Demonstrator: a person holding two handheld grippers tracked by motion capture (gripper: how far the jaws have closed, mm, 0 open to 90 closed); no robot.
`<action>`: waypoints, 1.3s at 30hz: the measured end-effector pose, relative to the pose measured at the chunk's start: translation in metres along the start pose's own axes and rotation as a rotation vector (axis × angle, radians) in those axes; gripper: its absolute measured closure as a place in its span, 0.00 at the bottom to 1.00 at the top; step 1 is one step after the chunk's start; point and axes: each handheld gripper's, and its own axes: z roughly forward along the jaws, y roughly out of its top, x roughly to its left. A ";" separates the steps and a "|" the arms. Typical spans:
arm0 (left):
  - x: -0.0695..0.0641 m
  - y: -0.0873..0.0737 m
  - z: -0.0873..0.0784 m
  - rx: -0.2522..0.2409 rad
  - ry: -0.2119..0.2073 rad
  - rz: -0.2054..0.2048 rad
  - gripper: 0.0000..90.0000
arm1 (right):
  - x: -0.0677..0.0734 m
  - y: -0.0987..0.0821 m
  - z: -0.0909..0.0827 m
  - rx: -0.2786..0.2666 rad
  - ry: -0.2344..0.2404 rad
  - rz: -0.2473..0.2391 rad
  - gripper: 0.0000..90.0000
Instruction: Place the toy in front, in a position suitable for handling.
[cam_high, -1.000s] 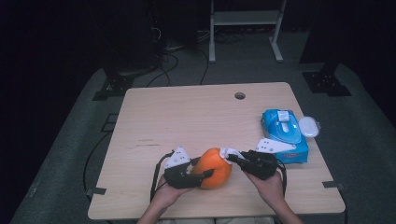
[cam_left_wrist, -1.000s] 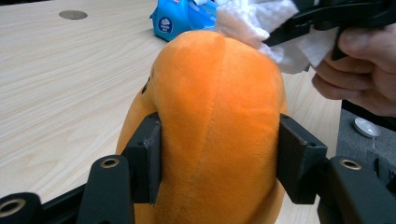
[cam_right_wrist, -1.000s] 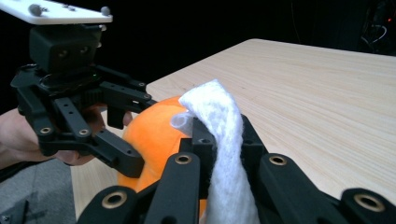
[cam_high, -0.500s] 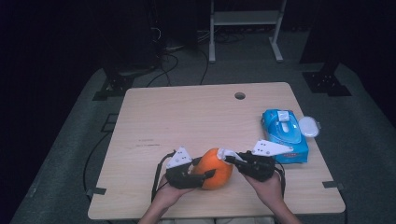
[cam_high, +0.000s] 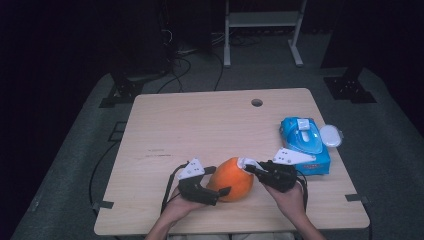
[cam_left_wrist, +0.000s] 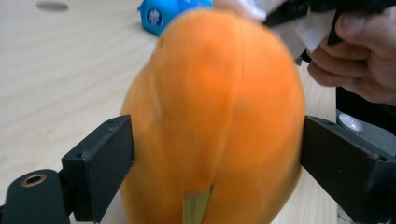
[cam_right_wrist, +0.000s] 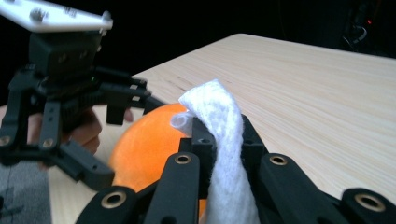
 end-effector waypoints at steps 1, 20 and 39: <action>-0.001 0.000 0.000 0.001 0.008 0.003 0.14 | -0.003 -0.001 0.000 0.003 -0.008 0.004 0.90; -0.023 0.017 -0.009 0.012 0.085 0.049 0.46 | 0.010 0.003 0.001 -0.003 0.033 -0.011 0.90; -0.017 0.008 0.001 0.016 0.047 0.046 0.29 | 0.023 0.003 0.007 0.032 0.059 -0.055 0.90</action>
